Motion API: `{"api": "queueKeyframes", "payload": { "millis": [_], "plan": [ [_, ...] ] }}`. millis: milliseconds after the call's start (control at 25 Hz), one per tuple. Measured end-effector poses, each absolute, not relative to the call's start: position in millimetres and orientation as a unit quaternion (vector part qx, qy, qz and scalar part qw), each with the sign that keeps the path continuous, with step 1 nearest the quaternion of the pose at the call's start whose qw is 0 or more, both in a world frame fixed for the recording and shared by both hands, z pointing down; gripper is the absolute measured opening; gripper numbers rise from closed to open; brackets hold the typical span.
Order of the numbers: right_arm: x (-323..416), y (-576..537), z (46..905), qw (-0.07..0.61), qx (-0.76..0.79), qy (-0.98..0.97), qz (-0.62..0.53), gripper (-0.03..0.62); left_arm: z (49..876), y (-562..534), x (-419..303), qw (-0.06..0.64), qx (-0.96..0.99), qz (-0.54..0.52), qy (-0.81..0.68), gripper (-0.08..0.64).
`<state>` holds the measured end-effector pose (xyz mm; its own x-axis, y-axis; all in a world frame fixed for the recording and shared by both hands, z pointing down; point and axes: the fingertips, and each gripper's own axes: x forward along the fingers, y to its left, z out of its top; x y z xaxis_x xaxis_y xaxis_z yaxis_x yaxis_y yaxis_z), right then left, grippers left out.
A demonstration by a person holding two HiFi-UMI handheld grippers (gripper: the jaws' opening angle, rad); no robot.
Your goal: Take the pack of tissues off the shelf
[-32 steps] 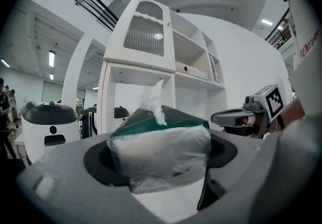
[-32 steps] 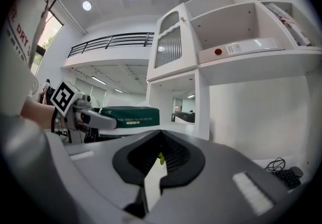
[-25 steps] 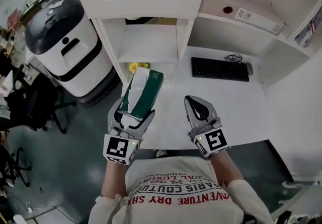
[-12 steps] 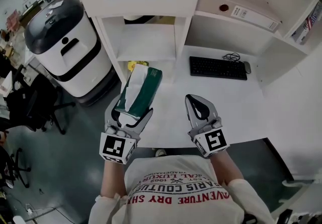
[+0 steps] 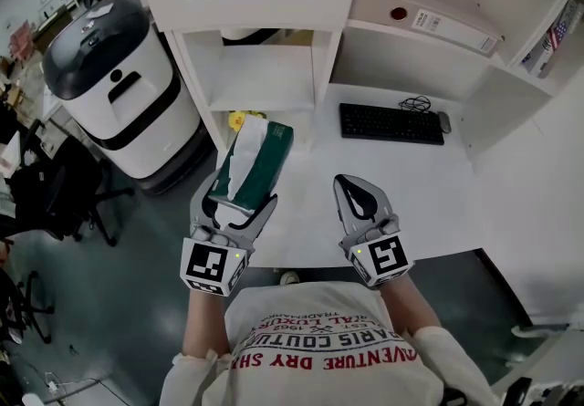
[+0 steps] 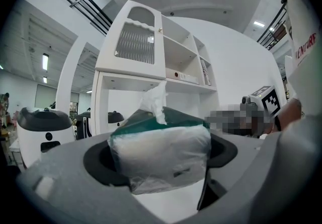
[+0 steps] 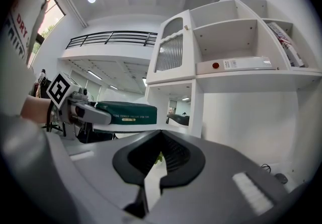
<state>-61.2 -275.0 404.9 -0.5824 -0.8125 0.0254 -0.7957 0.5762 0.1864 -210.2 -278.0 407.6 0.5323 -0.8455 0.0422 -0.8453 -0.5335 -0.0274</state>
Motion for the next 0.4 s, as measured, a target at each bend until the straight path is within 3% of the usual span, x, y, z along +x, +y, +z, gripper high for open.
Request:
{"api": "queueKeyframes", "payload": {
  "millis": [400],
  "plan": [
    [-63.7, -269.9, 414.3, 0.068, 0.449, -0.888, -0.071, 0.0, 406.2, -274.7, -212.2, -0.002, -0.874, -0.02, 0.485, 0.43]
  ]
}}
